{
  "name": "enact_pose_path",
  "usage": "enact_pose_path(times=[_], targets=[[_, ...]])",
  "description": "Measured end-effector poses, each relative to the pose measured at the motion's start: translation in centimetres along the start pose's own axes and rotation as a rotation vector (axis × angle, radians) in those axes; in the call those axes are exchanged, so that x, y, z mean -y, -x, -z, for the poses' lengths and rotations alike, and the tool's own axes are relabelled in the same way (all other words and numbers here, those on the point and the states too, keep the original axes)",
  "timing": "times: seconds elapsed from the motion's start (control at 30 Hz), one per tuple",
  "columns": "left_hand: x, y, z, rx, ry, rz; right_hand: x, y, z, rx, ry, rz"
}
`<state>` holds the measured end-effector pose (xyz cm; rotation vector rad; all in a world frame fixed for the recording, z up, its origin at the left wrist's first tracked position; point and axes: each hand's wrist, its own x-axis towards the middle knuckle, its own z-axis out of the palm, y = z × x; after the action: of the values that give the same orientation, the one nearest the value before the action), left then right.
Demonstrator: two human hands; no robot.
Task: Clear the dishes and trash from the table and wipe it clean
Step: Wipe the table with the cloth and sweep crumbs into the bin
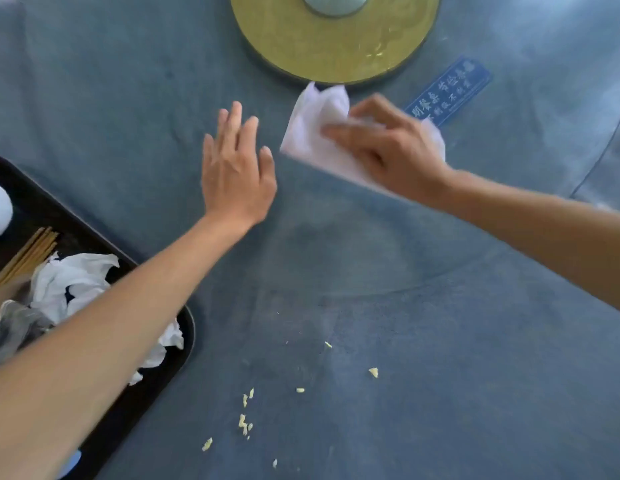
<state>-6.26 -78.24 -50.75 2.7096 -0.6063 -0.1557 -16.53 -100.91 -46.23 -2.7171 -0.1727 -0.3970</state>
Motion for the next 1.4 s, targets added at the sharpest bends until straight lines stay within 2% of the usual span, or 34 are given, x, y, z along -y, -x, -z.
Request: enact_pose_path(times=[0.07,0.13,0.2,0.23,0.37,0.5,0.57,0.63,0.67,0.7,0.77,0.87,0.93,1.0,1.1,1.17,1.27,1.3,1.33,1.37,1.4], targets=[[-2.6,2.1,-1.8,0.042,0.037,0.033,-4.0,-5.0,0.5,-0.049,0.137,-0.212],[-3.2,3.6,-3.4,0.020,-0.034,0.042,-7.1,-7.8,-0.5,-0.068,0.177,-0.396],[-2.0,3.6,-3.8,-0.009,-0.050,0.030,-7.5,-8.2,-2.6,-0.035,0.216,-0.487],[-1.3,3.2,-3.7,-0.013,-0.044,0.012,-6.5,-7.7,-3.6,-0.022,0.236,-0.475],[1.5,1.7,-2.6,0.004,-0.030,-0.065,1.4,0.0,-6.3,0.103,0.030,-0.112],[4.3,0.1,-0.8,0.046,-0.008,-0.134,5.6,8.0,-5.8,0.380,-0.129,0.346],[5.4,-1.0,0.1,0.071,-0.047,-0.149,4.1,7.3,-4.5,0.362,-0.123,0.508],[5.1,-1.7,0.7,0.081,-0.065,-0.083,1.4,3.4,-3.1,0.260,0.055,0.564],[4.1,-1.8,0.7,0.084,-0.043,-0.042,-0.3,0.8,-2.5,0.197,0.348,0.535],[2.7,-1.6,0.5,0.093,-0.001,-0.023,-2.3,-2.1,-1.9,0.155,0.557,0.411],[-0.7,-0.7,-0.6,0.124,0.098,-0.038,-6.5,-8.0,-0.4,0.024,0.542,0.123],[-3.0,0.4,-2.9,0.036,0.094,0.003,-11.2,-11.3,-2.2,-0.011,0.421,-0.351],[-1.8,0.0,-3.1,-0.031,0.093,0.014,-9.3,-11.0,-3.9,-0.028,0.330,-0.491],[0.1,-0.9,-2.7,-0.034,0.151,-0.019,-4.7,-7.5,-5.9,0.024,0.189,-0.434],[2.6,-2.3,-1.9,-0.027,0.174,-0.077,3.9,2.6,-7.6,0.208,-0.013,-0.015],[4.2,-3.4,-1.1,-0.009,0.138,-0.117,7.1,7.7,-7.6,0.322,-0.014,0.231],[5.6,-4.6,0.1,0.015,0.027,-0.115,7.1,6.4,-5.4,0.443,-0.034,0.293],[5.2,-4.6,0.5,-0.003,0.041,-0.063,5.9,4.5,-4.5,0.524,0.214,0.324],[4.2,-4.4,0.7,-0.028,0.079,0.000,2.8,2.5,-4.0,0.383,0.372,0.324],[2.7,-3.7,0.7,-0.047,0.114,0.043,0.0,-0.8,-3.2,0.200,0.513,0.100],[0.9,-2.6,0.5,-0.049,0.125,0.050,-3.0,-3.2,-3.4,0.131,0.407,0.062]])
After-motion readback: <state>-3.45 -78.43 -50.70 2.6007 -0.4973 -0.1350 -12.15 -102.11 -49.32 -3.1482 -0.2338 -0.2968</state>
